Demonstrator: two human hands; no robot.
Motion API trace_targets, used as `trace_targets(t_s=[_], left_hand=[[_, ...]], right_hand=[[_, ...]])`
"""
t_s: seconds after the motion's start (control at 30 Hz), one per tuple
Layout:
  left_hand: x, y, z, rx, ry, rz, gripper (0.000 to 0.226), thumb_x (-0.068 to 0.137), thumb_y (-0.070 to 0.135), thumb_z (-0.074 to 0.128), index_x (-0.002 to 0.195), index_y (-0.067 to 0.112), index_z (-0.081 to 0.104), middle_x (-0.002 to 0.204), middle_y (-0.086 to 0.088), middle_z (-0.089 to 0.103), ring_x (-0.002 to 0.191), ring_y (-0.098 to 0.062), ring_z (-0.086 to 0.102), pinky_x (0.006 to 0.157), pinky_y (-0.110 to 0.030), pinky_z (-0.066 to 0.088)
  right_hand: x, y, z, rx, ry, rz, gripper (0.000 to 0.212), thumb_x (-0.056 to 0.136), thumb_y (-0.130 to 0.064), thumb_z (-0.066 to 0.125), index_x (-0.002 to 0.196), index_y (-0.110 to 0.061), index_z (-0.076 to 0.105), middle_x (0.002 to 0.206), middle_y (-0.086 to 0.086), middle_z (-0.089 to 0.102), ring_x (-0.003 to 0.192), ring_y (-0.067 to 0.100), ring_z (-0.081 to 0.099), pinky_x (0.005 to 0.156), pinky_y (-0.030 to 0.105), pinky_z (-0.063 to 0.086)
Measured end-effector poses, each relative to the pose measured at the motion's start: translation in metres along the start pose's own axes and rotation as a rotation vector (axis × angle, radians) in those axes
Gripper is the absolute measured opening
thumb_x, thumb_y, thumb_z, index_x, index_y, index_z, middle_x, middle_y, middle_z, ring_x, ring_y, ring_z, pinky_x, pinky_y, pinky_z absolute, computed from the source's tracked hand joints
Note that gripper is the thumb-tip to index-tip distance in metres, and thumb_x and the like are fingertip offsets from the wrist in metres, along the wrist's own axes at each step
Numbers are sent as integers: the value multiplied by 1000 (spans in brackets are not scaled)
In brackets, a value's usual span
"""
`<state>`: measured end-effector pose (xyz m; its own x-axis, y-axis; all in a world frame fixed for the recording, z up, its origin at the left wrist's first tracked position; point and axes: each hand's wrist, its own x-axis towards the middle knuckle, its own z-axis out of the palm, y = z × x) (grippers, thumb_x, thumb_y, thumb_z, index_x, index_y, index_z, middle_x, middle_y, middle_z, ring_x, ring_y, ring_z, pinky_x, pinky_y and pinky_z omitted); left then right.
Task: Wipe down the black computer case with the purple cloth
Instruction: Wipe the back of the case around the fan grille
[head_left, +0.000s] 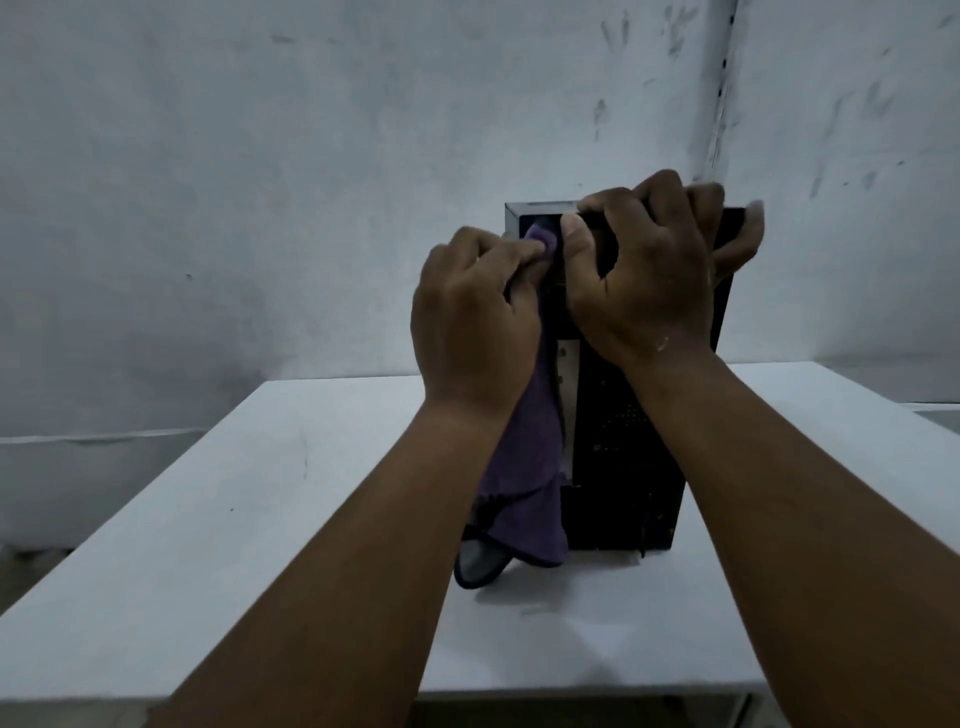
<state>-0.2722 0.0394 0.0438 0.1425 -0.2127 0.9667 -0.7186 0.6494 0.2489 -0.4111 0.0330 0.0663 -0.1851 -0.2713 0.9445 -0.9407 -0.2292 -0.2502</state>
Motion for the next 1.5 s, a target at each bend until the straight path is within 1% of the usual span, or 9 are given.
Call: trace_targets(t_s=[0.1,0.23,0.43,0.53,0.7,0.87,1.07,1.33,1.5], left_hand=[[-25,-8,-7,9,-67,5,15,93,22,74,104,15,81,89,-1,69,80,-21,63,68,-40,52],[-42,-13,-13,31,-107,0,13,91,22,77,102,16,81,87,1,69,78,-22,61,64,-43,52],[1,0,-12,-1,-19,-25,14,90,27,76,100,18,82,87,0,70,80,-23,64,68,-40,52],[12,5,-4,-16,-24,-37,13,89,25,77,97,17,82,86,0,69,80,-23,64,67,-40,54],[-18,4,-4,-41,-49,-32,15,92,25,76,101,15,82,86,0,67,76,-20,64,64,-40,54],[-12,4,-9,1,-78,-53,15,91,25,78,102,16,82,86,1,69,78,-21,63,65,-41,54],[12,24,-2,-9,-106,-47,13,91,26,77,101,20,82,86,2,68,80,-19,61,67,-33,51],[-17,17,-6,74,-203,73,16,93,24,69,101,19,82,86,-1,65,76,-23,60,65,-44,54],[4,24,-7,69,-103,25,14,94,24,73,101,16,81,86,-2,66,75,-23,60,65,-42,53]], right_hand=[[-1,-4,0,2,-12,20,36,95,-54,49,107,-29,72,111,-5,57,123,23,46,118,68,9],[1,-3,-2,-29,-21,16,38,95,-57,48,108,-32,73,112,-8,59,123,21,47,111,65,22],[8,3,-8,-65,-19,-11,40,101,-52,41,104,-26,72,110,-3,62,115,27,51,105,57,31],[12,9,-9,-63,-11,2,42,103,-51,40,102,-23,72,109,-1,63,112,28,53,102,53,31],[6,10,-5,37,5,53,37,102,-49,43,101,-23,69,108,-2,59,114,27,49,101,51,34],[5,5,-2,57,-2,85,33,102,-47,43,101,-23,66,110,-2,55,113,24,44,102,50,30],[4,6,-1,75,-20,92,34,101,-47,42,100,-22,66,109,-3,55,113,20,42,101,49,29],[3,9,-4,122,-14,85,30,101,-42,43,102,-27,69,107,-6,56,111,18,44,98,47,30],[3,7,-3,147,-6,102,28,102,-40,44,99,-25,68,107,-7,56,110,16,43,99,52,33]])
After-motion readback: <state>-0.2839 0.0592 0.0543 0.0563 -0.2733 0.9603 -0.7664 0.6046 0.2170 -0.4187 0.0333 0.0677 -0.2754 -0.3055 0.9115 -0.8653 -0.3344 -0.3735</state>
